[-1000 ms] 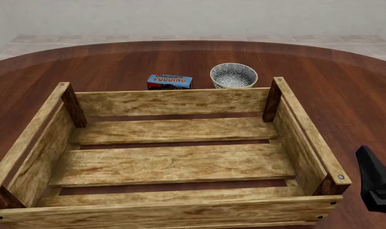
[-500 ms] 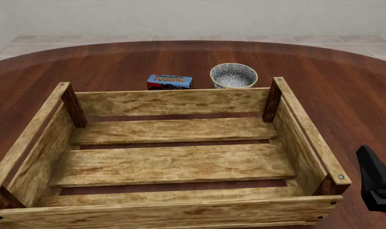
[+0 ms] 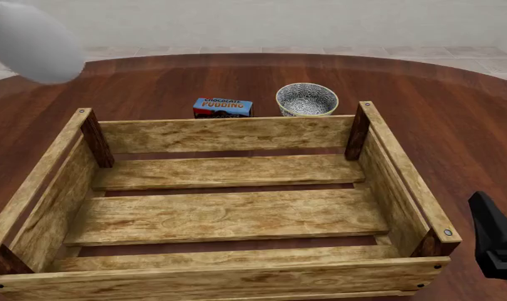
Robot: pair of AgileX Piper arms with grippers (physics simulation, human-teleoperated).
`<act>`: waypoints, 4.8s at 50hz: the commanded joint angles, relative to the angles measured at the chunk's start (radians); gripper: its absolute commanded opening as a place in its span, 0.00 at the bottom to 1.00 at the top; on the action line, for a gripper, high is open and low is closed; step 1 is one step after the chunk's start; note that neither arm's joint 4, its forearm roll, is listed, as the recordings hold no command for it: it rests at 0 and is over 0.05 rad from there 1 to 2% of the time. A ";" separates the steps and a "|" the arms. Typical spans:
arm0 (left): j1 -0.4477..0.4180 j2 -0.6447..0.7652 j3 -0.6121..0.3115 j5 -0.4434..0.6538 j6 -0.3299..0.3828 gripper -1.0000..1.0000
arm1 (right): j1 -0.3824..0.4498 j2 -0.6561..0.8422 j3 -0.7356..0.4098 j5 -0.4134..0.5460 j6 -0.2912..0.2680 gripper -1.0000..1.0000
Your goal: Pick up the salad dressing and put it in the tray.
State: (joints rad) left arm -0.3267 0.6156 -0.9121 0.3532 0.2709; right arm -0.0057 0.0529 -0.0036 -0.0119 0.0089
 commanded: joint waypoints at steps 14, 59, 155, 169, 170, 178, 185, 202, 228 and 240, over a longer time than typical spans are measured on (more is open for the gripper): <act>-0.189 0.230 -0.007 -0.060 -0.060 0.00 | -0.008 0.017 0.002 -0.019 0.011 1.00; -0.409 0.696 -0.175 0.027 -0.186 0.00 | -0.007 0.002 0.003 -0.004 0.012 1.00; -0.402 1.034 -0.106 -0.228 -0.335 0.00 | -0.035 -0.026 -0.004 0.022 0.037 1.00; -0.408 1.060 -0.087 -0.265 -0.340 0.00 | -0.042 -0.024 -0.003 0.019 0.046 1.00; -0.408 1.060 -0.087 -0.265 -0.340 0.00 | -0.042 -0.024 -0.003 0.019 0.046 1.00; -0.409 1.075 -0.073 -0.284 -0.342 0.00 | -0.043 -0.024 -0.002 0.018 0.047 1.00; -0.410 1.082 -0.057 -0.304 -0.345 0.00 | -0.043 -0.021 -0.001 0.015 0.046 1.00; -0.408 1.095 -0.039 -0.320 -0.347 0.00 | -0.044 -0.016 -0.004 0.014 0.045 1.00; -0.381 1.087 -0.059 -0.295 -0.328 1.00 | -0.040 -0.022 -0.005 0.020 0.043 1.00; -0.383 1.074 -0.069 -0.277 -0.324 1.00 | -0.040 -0.022 -0.002 0.017 0.041 1.00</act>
State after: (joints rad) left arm -0.7114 1.6966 -0.9756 0.0650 -0.0575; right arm -0.0457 0.0310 -0.0066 0.0061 0.0514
